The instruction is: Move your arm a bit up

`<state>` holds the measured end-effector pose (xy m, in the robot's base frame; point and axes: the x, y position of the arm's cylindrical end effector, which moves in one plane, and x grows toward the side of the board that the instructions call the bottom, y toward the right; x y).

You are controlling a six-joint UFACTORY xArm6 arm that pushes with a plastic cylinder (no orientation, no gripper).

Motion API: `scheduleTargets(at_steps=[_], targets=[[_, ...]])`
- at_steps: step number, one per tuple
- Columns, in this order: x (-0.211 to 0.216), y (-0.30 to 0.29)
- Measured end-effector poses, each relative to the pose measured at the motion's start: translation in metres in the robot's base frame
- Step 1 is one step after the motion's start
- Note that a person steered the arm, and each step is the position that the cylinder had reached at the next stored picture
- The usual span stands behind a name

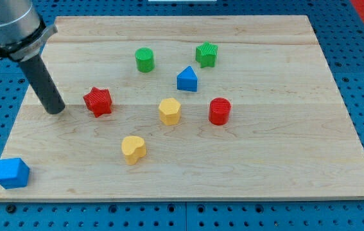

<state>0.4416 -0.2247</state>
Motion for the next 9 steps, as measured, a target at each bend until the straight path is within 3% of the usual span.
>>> scheduleTargets(at_steps=[9], targets=[[-0.033,0.019]])
